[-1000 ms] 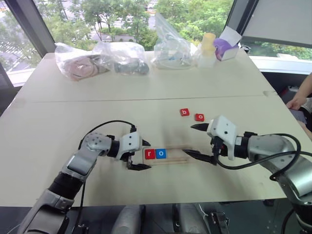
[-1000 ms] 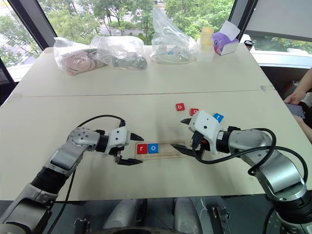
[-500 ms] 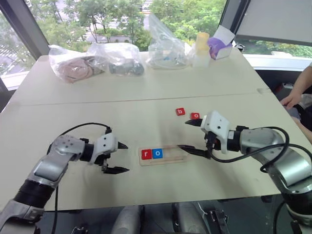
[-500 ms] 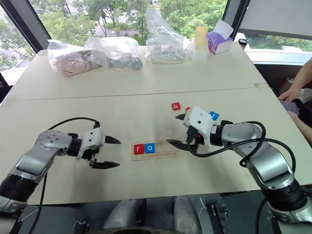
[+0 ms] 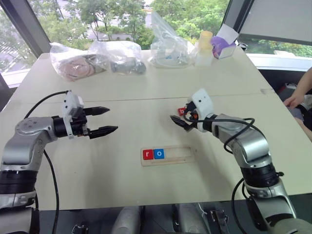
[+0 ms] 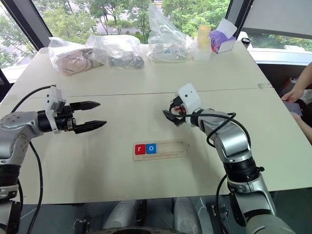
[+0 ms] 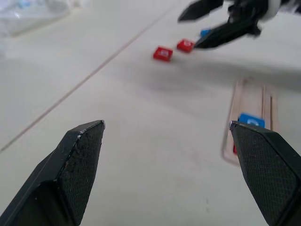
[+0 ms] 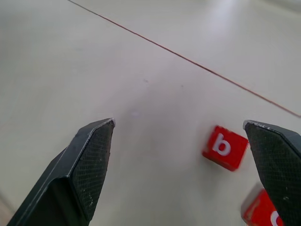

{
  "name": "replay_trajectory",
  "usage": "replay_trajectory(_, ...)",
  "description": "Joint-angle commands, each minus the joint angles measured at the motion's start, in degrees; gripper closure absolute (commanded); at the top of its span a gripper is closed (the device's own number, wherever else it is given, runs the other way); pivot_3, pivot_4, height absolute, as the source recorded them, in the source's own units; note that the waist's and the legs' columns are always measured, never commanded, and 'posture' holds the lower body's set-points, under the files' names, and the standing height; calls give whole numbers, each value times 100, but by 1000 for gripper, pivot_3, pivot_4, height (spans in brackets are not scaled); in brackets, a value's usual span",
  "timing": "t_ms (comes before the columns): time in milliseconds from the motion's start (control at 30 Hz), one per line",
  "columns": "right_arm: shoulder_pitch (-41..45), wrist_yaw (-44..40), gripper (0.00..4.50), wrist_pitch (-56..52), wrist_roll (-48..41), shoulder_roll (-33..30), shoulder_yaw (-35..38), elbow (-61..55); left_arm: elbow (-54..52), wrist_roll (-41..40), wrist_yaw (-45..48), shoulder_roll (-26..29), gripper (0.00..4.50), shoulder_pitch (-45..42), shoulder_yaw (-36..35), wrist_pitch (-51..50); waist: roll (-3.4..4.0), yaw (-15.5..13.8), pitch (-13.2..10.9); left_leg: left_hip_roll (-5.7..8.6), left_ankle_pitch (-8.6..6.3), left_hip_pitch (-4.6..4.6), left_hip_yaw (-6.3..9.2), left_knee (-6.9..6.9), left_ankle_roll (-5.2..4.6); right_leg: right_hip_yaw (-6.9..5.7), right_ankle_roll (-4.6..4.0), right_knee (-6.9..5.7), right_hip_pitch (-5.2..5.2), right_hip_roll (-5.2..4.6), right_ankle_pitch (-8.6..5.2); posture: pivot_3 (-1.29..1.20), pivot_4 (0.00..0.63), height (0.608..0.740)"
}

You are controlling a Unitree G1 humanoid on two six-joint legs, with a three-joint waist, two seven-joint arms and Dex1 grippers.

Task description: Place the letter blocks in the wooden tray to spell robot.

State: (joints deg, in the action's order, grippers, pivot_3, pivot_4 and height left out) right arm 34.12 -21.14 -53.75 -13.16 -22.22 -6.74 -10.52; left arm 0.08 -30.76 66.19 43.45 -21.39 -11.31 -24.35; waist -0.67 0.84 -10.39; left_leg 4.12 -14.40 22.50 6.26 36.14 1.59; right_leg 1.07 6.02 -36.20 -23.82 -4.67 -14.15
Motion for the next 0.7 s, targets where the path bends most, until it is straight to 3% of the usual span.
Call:
replay_trajectory(33,380,438,0,180,247,409,63,627,-673,-441,-360,-171,64,-121,-249,-202,0,10,0,0,2,1,-1,-1,3,2,-1,-2,-4,0,1,0,150,740)
replay_trajectory(233,604,598,0,165,390,669,105,1202,-1269,-787,-703,-277,64,-18,-187,-627,1,18,0,1,3,1,-3,-1,5,5,-2,-6,-7,4,2,0,150,740)
replay_trajectory(700,1067,891,0,111,551,1132,208,2335,-1983,-929,401,533,64,558,122,-651,3,44,-1,-3,6,1,-11,-4,9,14,-6,-17,-18,13,3,0,150,740)
